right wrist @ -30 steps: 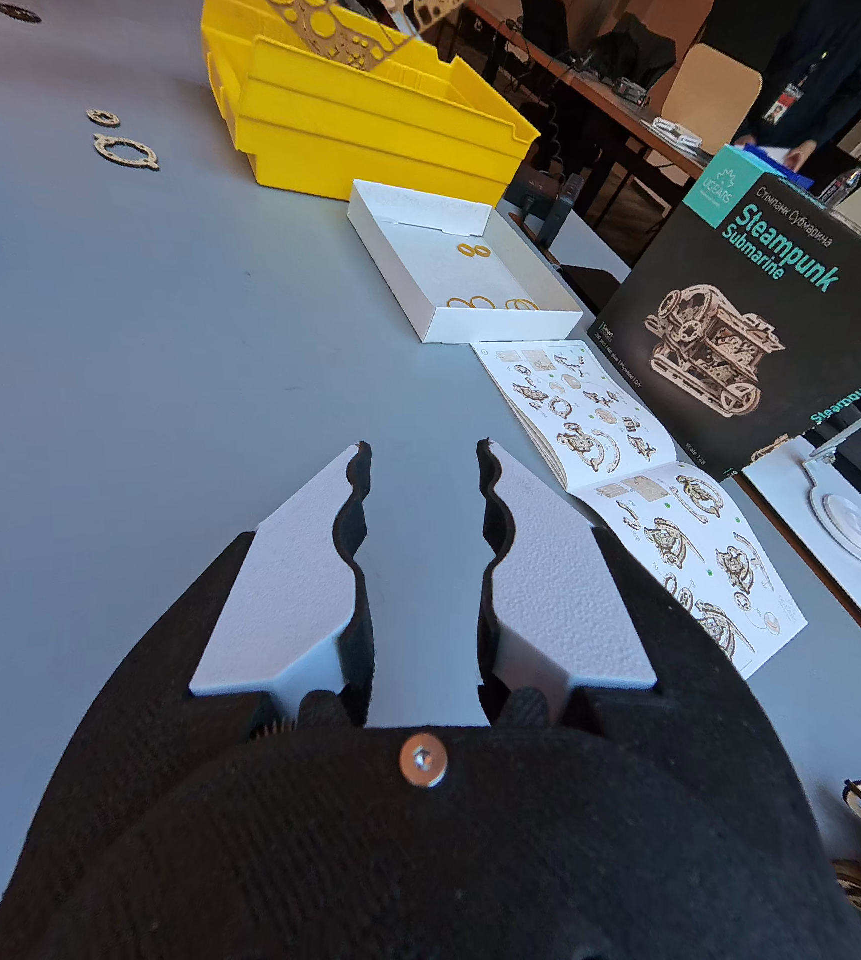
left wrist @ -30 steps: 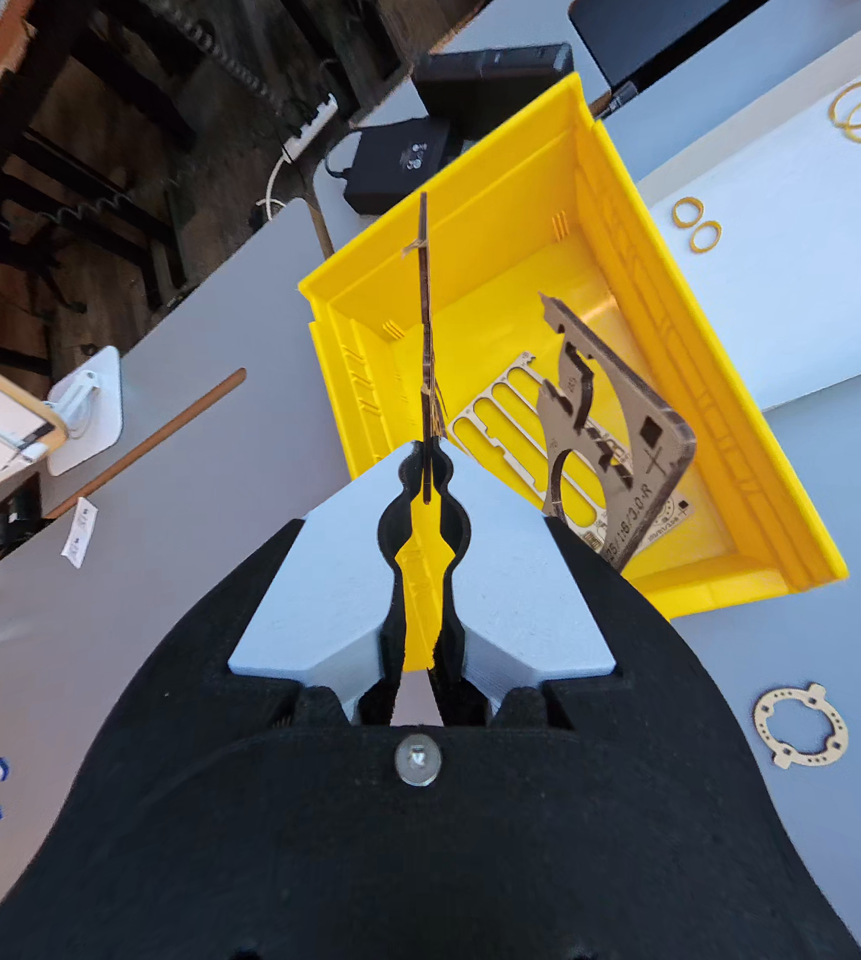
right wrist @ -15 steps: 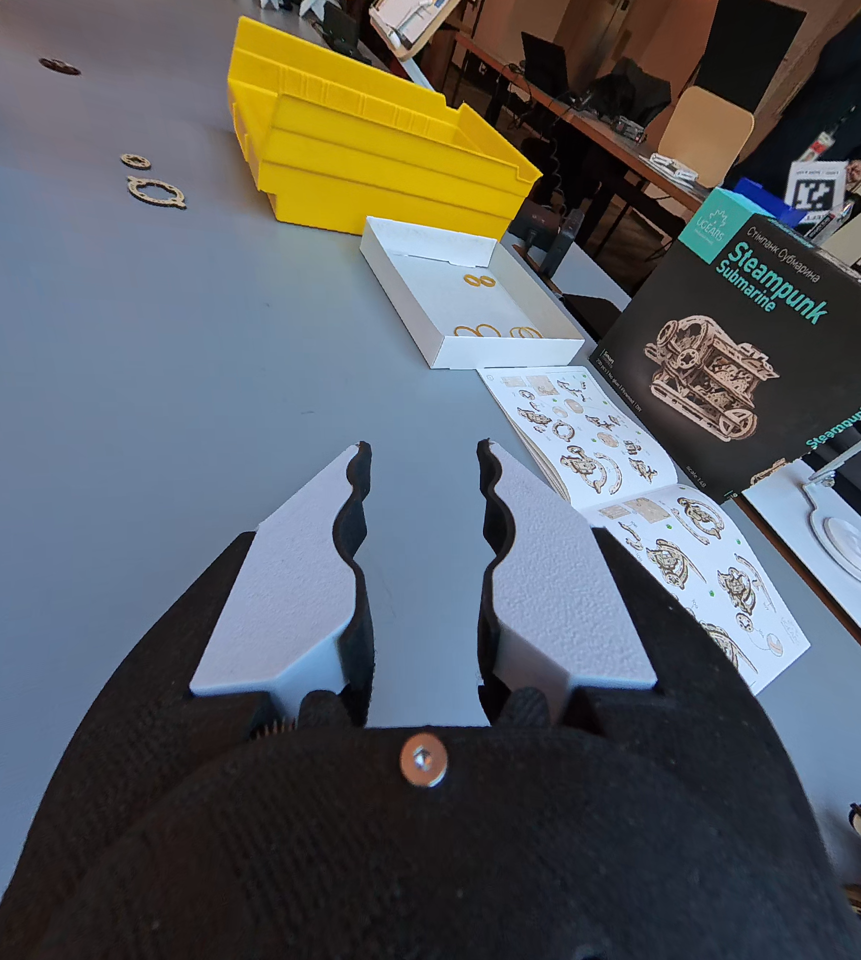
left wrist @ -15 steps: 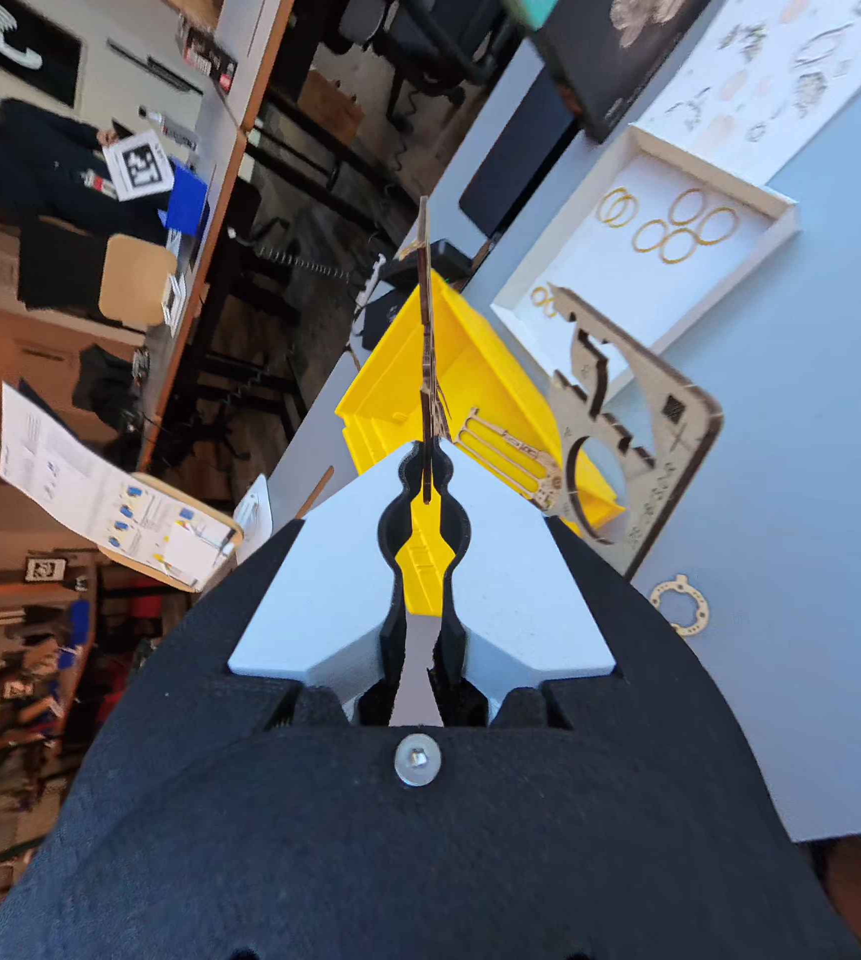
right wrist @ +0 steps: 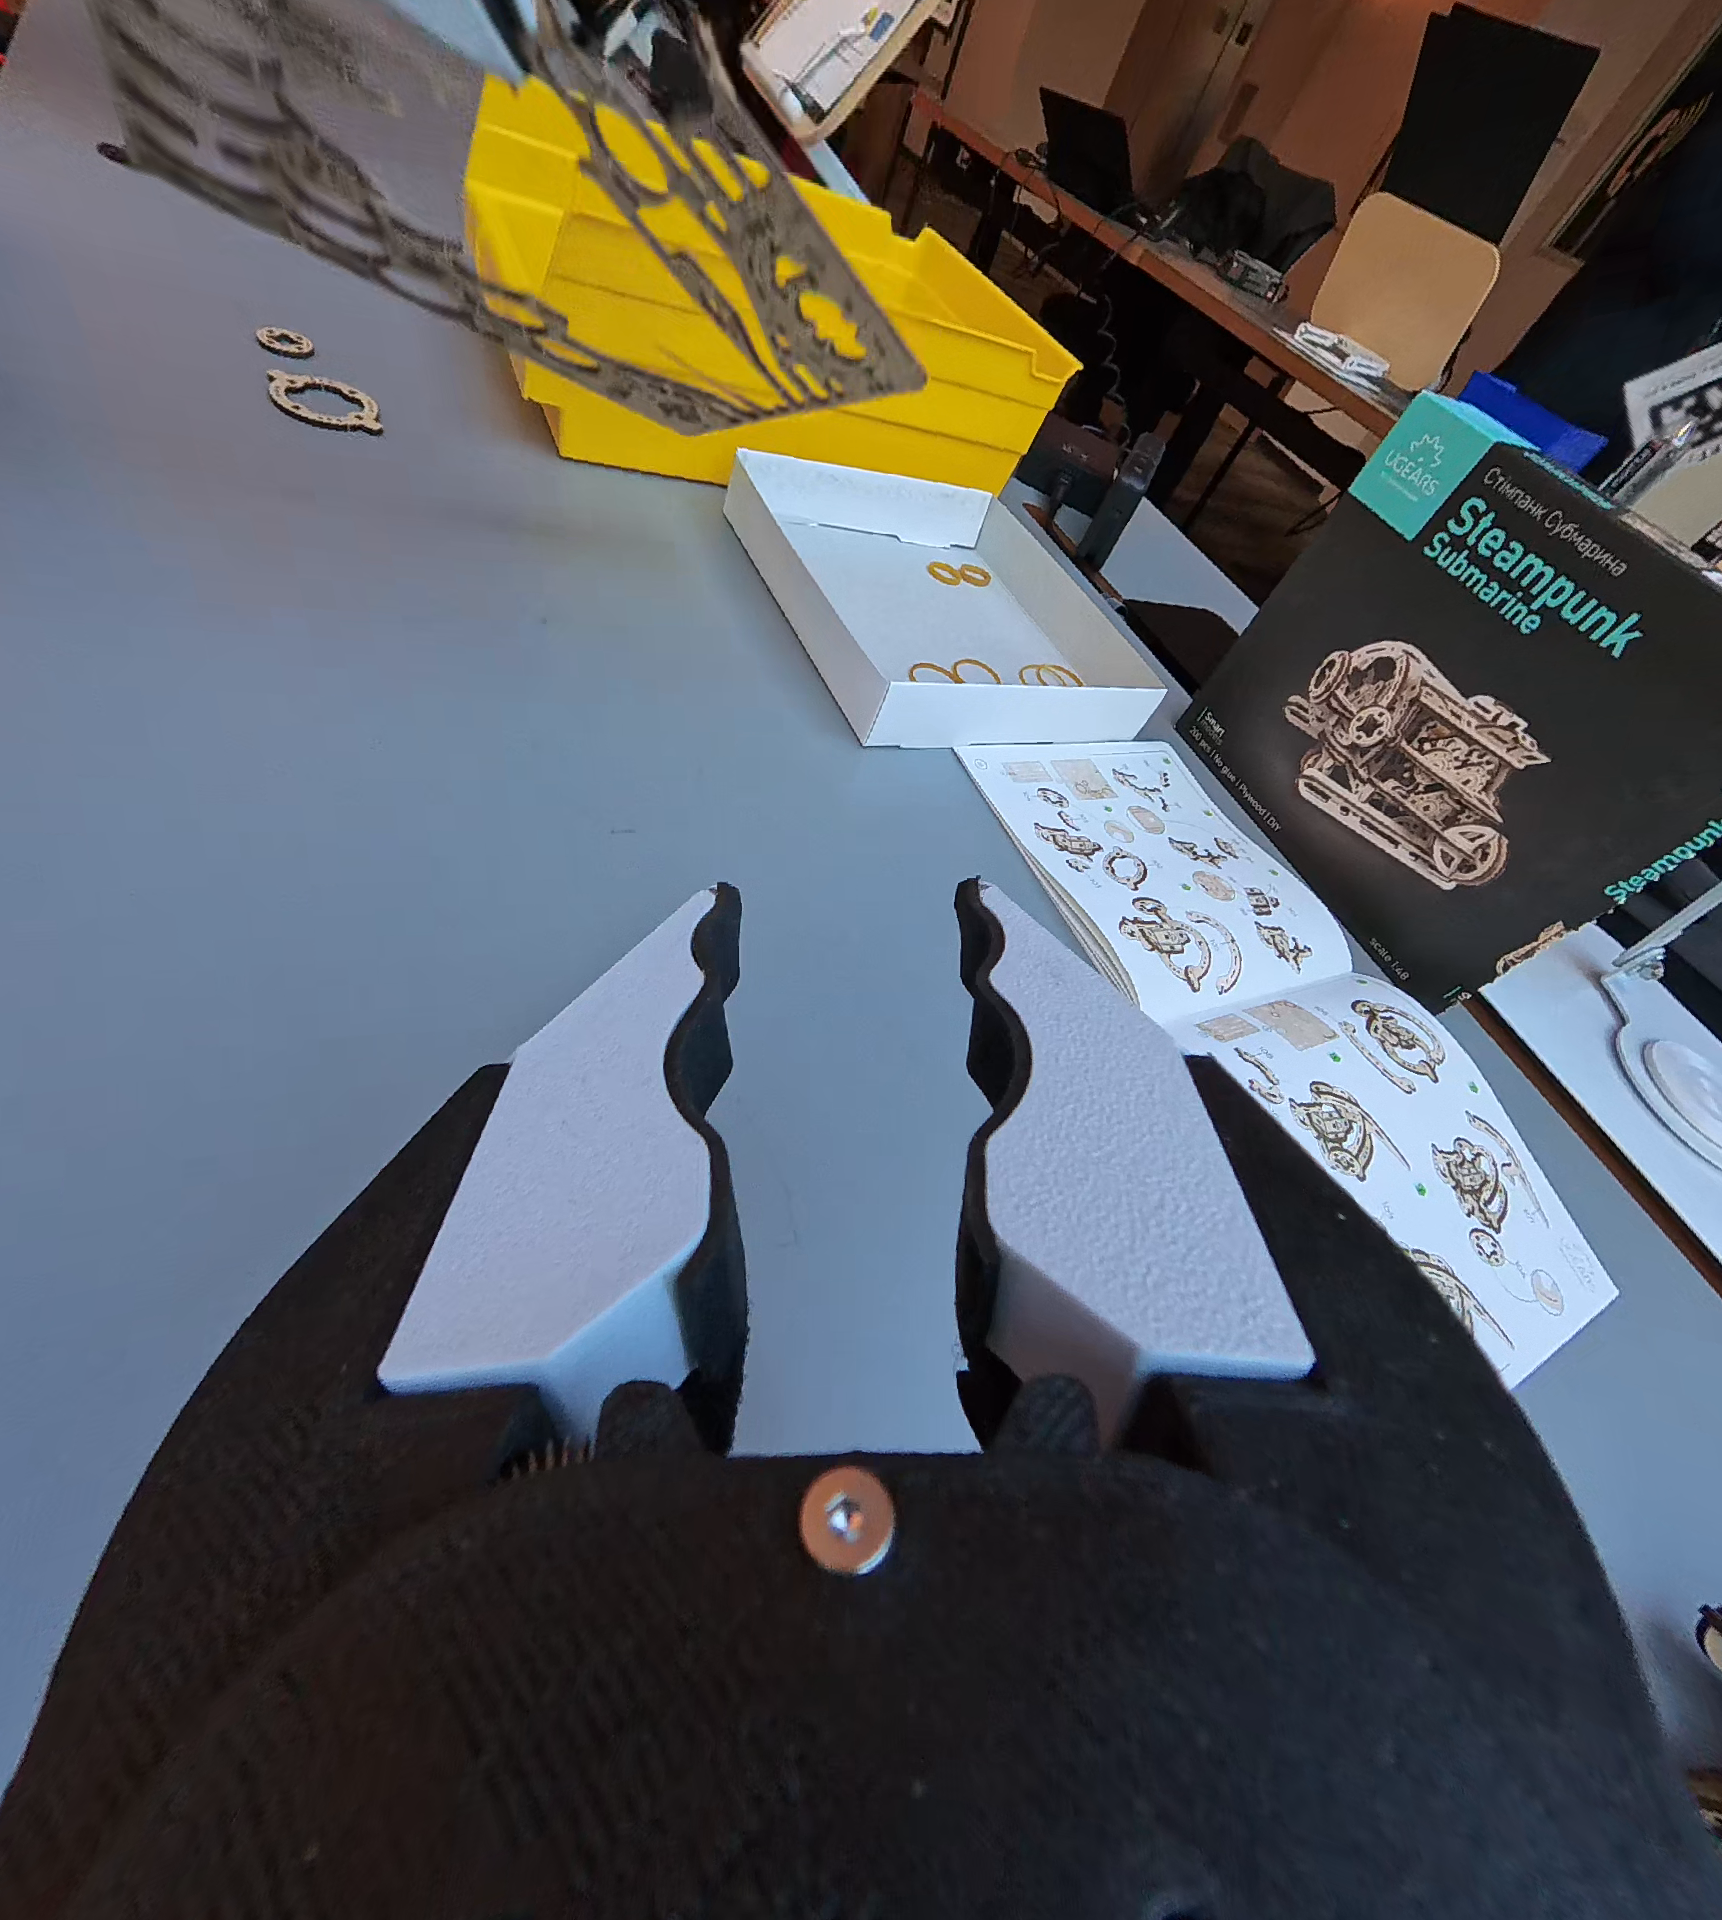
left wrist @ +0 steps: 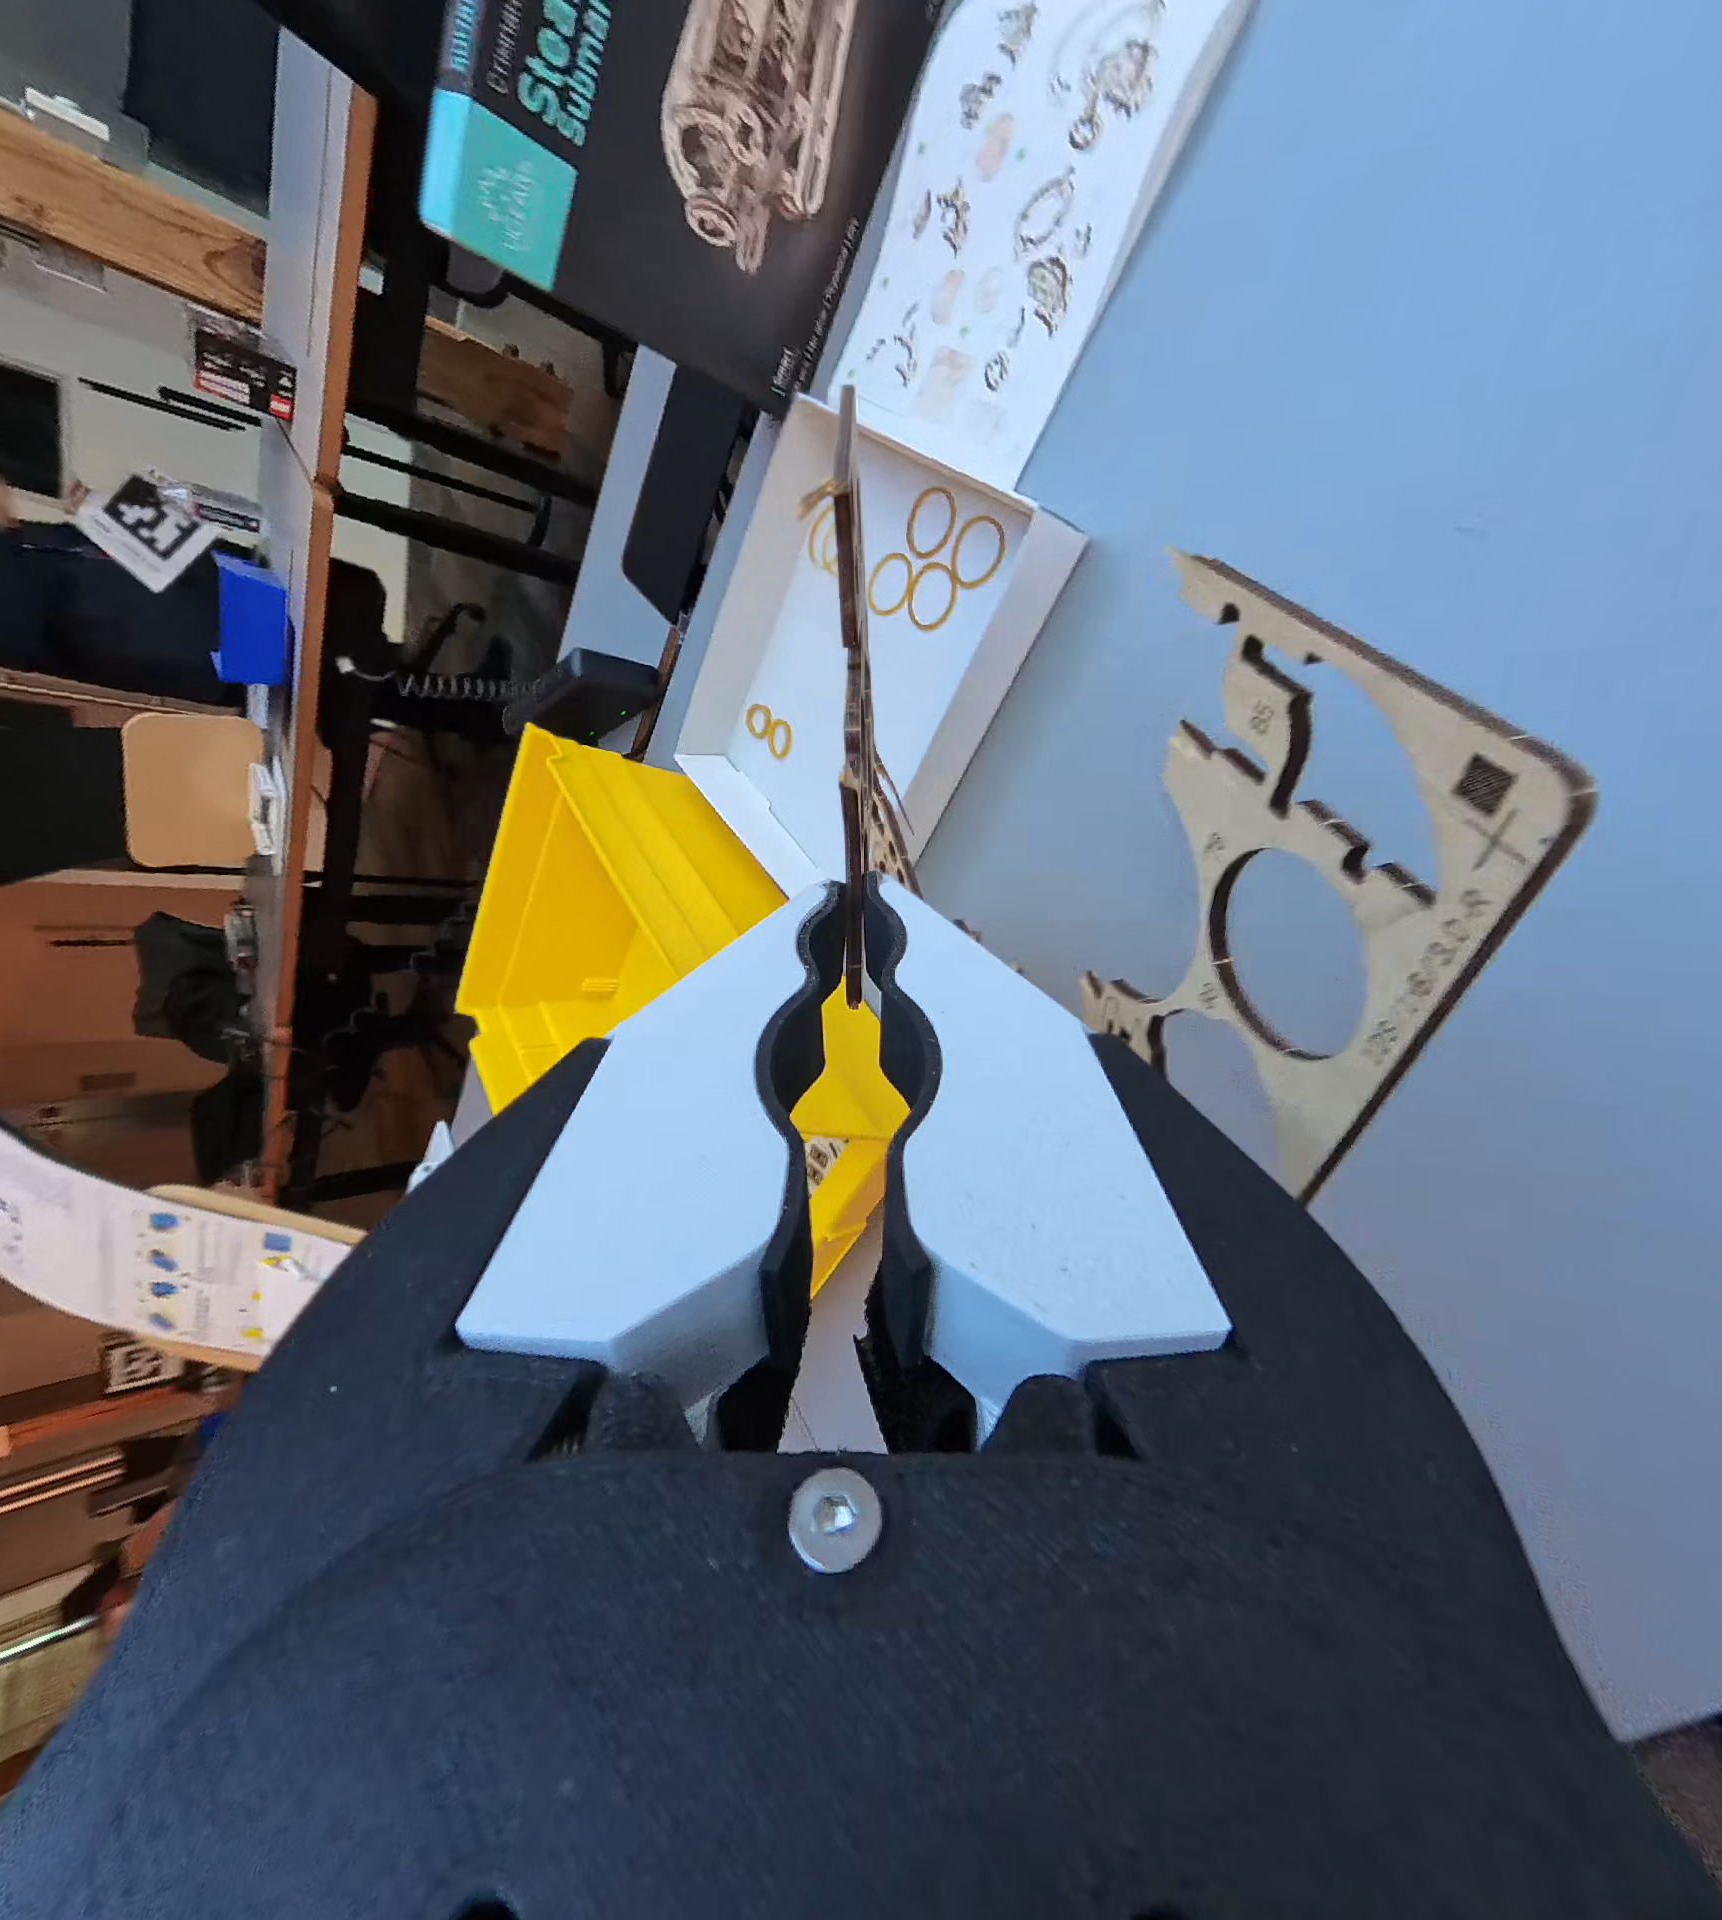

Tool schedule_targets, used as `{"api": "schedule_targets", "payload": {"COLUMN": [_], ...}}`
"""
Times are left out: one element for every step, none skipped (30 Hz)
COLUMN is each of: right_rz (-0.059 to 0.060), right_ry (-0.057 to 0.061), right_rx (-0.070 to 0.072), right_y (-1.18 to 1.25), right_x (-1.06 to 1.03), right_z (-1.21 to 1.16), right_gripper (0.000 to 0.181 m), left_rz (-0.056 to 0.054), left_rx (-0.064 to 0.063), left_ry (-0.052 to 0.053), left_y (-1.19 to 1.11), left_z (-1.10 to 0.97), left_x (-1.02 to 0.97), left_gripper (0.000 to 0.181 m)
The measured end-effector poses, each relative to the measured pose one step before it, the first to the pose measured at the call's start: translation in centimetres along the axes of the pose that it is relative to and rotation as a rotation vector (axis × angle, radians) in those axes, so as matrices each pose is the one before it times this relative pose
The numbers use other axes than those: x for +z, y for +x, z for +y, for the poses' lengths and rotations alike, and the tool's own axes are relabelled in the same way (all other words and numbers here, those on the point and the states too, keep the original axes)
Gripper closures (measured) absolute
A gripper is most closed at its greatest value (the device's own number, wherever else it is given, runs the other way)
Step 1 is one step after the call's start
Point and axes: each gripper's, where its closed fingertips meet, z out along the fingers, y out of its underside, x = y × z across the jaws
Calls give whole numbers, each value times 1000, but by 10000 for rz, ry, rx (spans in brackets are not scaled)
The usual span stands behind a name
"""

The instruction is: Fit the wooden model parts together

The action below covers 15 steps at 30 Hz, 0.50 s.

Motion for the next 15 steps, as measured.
{"api": "schedule_targets", "payload": {"right_rz": [-12, -5, 16, 15, 12, 10, 10, -10, -25, -11, 3, 16, 21, 10, -11], "right_ry": [25, 23, 13, 3, 0, 3, -11, -11, -16, -25, -44, -60, -60, -46, -25], "right_rx": [5, 5, -14, -15, -6, -11, -14, -20, -26, -54, -85, -98, -89, -54, -8], "right_y": [-32, -12, 17, 14, 21, 11, 5, -52, -86, -94, -88, -77, -43, -35, -33], "right_x": [-27, -35, -33, -30, -33, -34, -13, 23, 29, 51, 44, 36, 32, 38, 40], "right_z": [-58, -49, -33, -23, -1, -8, 10, 8, -7, -10, 21, 56, 58, 59, 51], "right_gripper": [140, 140, 140, 140, 139, 139, 139, 139, 139, 139, 139, 139, 139, 139, 139], "left_rz": [-138, -89, 60, 137, 37, -120, -229, -188, -67, 12, 52, 54, -5, 18, 101], "left_rx": [220, 179, 118, 55, 148, 364, 511, 461, 291, 214, 204, 153, 107, 85, 58], "left_ry": [-126, -91, -37, -56, -114, -125, -124, -116, -92, -55, -11, 27, 62, 40, -69], "left_y": [610, 639, 824, 885, 704, 529, 376, 396, 487, 587, 647, 644, 520, 492, 556], "left_z": [189, 131, 79, 116, 220, 263, 262, 232, 178, 108, 61, -3, -77, -49, 105], "left_x": [484, 431, 375, 356, 321, 300, 275, 281, 303, 339, 372, 354, 330, 319, 351], "left_gripper": [180, 180, 180, 180, 180, 180, 180, 180, 180, 180, 180, 180, 180, 180, 180]}}
